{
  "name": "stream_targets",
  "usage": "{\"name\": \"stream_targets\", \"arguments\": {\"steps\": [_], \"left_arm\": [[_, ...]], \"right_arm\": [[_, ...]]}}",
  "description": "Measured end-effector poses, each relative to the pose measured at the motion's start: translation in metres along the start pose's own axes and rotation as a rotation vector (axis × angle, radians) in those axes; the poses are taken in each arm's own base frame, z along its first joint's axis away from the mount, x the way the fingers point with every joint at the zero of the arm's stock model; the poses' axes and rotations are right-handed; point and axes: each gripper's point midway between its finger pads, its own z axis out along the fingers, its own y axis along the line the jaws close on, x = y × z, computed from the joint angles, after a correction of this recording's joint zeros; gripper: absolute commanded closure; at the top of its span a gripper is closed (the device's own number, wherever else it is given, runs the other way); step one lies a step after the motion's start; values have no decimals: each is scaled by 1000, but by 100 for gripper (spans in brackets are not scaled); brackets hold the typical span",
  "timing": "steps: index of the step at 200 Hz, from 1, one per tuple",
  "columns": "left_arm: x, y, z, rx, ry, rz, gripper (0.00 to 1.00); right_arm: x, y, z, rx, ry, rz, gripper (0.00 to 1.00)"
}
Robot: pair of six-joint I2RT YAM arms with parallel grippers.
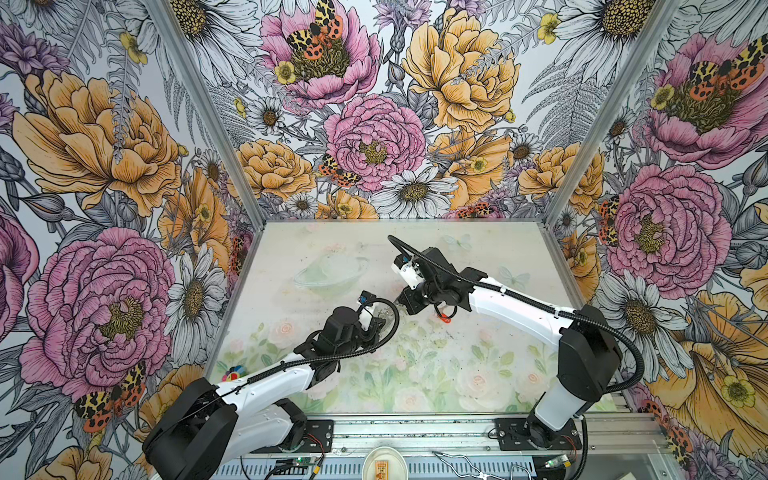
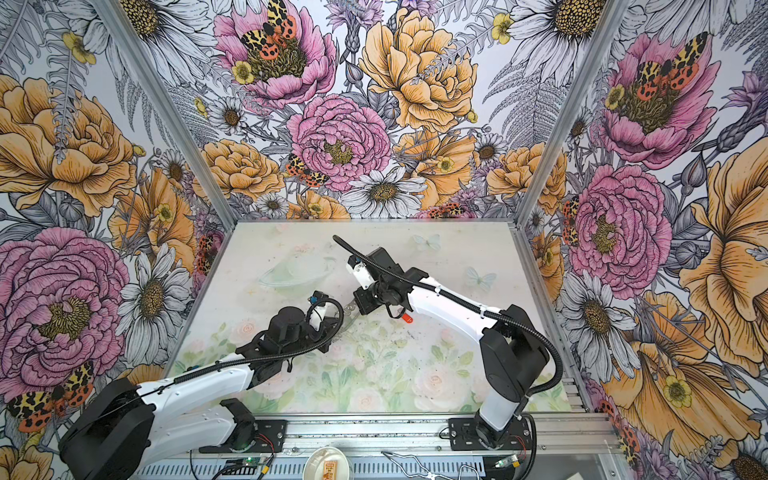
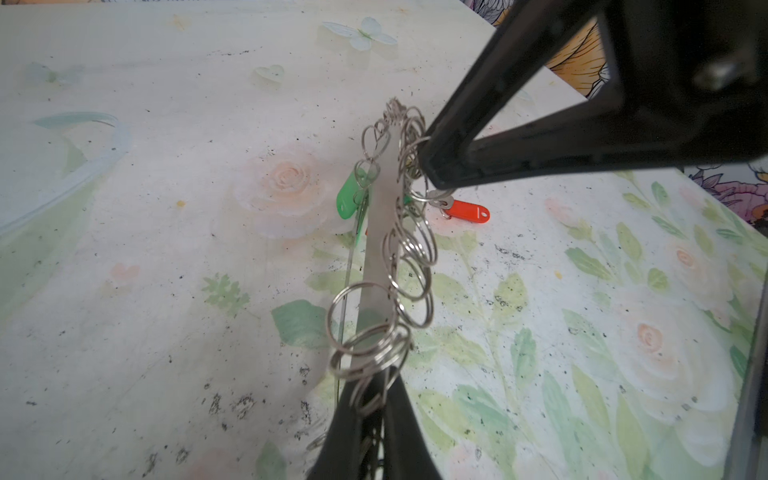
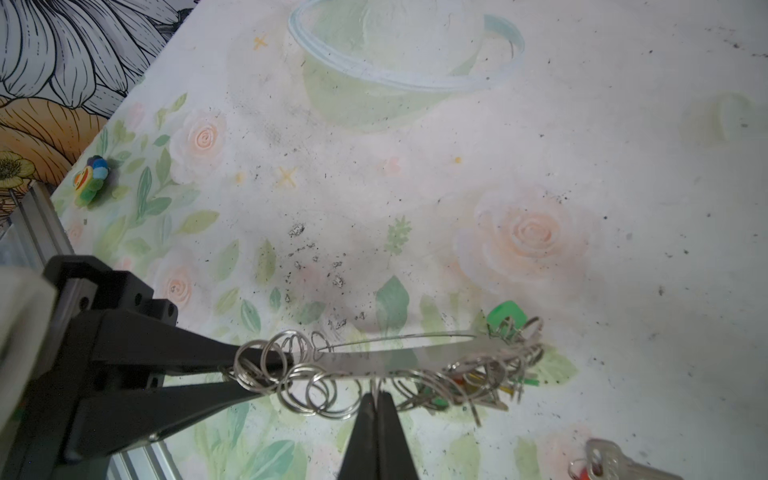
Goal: Put the keys on the keyring
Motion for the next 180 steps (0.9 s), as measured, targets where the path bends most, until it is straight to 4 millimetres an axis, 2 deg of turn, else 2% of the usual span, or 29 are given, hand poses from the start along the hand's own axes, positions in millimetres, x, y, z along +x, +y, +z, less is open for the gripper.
{"name": "stream_targets", "arguments": {"steps": [43,134,180], "left_arm": [[1,-6,-4,23,-1,25,100],[12,-21,-2,70,24,85,100],[9,-22,2,41,16,109,100]], "right_arm": [[3,3,-3,-43,15,-46,100],[27,0,-8,-27,139,-111,100],[25,-5,-7,4,180,-96,100]]}}
